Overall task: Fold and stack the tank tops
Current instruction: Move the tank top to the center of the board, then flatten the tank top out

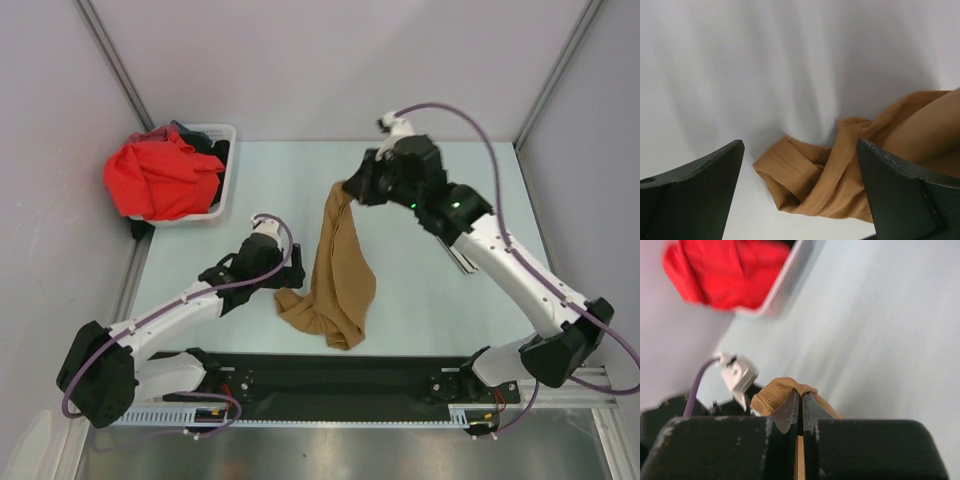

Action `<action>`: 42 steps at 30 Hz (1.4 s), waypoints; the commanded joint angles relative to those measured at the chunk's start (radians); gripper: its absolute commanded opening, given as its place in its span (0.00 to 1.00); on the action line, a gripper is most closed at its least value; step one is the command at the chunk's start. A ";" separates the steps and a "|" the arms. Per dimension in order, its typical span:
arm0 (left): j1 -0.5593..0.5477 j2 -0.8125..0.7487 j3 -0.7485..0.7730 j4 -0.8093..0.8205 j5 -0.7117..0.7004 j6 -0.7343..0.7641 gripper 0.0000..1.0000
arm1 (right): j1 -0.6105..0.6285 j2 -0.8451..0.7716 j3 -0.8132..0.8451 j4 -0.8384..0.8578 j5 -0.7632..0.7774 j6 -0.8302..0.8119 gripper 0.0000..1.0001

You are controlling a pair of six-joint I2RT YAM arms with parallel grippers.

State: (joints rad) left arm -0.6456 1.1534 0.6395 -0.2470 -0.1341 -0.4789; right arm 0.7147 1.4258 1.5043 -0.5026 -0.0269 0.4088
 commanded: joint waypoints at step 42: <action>-0.523 0.319 0.167 0.061 -0.139 -0.176 0.81 | -0.199 0.153 -0.739 0.372 -0.142 0.120 0.29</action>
State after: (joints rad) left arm -1.1580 1.4319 0.7506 -0.2070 -0.2573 -0.6327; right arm 0.5125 1.5486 0.7475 -0.1665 -0.1925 0.5045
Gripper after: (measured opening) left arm 0.811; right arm 0.351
